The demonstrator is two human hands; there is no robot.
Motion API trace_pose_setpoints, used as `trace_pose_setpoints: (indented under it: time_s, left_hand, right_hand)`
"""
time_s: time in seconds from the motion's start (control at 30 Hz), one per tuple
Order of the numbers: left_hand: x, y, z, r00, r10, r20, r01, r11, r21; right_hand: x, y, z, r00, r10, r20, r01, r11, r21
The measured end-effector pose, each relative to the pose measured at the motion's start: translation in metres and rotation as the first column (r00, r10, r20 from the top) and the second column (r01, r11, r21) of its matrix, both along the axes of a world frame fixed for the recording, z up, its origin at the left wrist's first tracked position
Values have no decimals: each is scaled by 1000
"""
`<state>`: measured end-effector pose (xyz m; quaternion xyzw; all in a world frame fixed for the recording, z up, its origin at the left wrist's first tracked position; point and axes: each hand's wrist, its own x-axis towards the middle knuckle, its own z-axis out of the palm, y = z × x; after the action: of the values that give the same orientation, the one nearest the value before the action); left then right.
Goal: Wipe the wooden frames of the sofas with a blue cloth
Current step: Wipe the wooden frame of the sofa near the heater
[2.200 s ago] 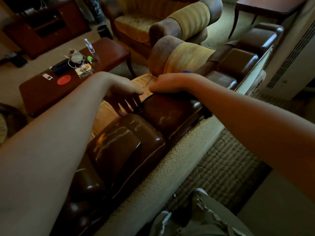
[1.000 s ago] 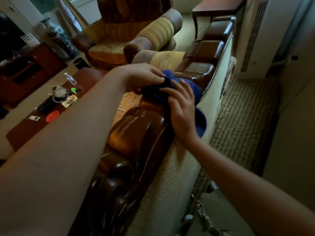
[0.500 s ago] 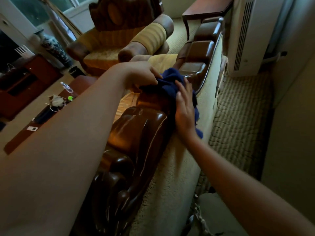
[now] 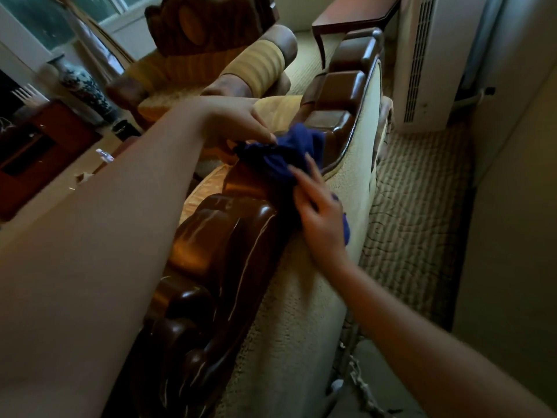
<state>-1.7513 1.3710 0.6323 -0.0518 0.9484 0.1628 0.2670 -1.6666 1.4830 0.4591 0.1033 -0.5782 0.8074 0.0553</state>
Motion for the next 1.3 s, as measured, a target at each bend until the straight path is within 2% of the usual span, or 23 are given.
trace_pose_setpoints:
  time_s: [0.1,0.2,0.27,0.37,0.43,0.53,0.7,0.8,0.87,0.93,1.03,1.17,1.23,1.3]
  left_hand:
    - [1,1,4,999,-18,40,17,1000,16]
    - [5,7,1,999,-24,33,24,1000,-1]
    - [6,7,-7,1000,5,17,-5,1000,23]
    - [7,11,-21,996,-18,-85,13,998,-57]
    - [4,13,-24,988,-75,-138,61,993,-103]
    - [-1,18,-17,981,-145,-125,121,976,-181]
    - [-10,42,-10,971,-216,-99,199,968,-155]
    - [-11,48,-17,966,-252,-61,231,944,-235]
    - [-9,49,-23,969,-235,-77,212,950,-230]
    - [-7,50,-29,971,-218,-98,194,959,-205]
    - [-4,47,-31,969,-199,-144,176,971,-159]
    - [3,33,-23,970,-149,-194,147,989,-25]
    - [9,30,-17,968,-178,-179,172,984,-48]
    - [14,28,-10,964,-217,-154,195,970,-143]
  right_hand:
    - [44,-18,-7,997,-5,-71,3,999,-33]
    - [1,-20,-3,988,-103,-115,110,992,59]
    - [-39,-12,4,990,-142,12,141,989,47]
    - [-68,4,2,977,-154,145,144,987,72]
    - [-57,1,4,968,-153,197,138,987,87]
    - [-23,-5,17,930,-172,326,148,984,96]
    - [22,-9,18,927,-79,368,68,997,44]
    - [-32,-3,12,905,-128,406,93,990,103]
    - [-79,3,-14,872,-174,457,117,982,149]
    - [-84,9,-9,841,-213,498,123,971,207]
    - [-31,3,28,885,-185,428,109,974,198]
    - [32,-8,32,921,-119,371,43,978,205]
    - [47,-7,32,937,-91,337,14,975,224]
    - [62,-5,31,945,-44,325,-25,978,207]
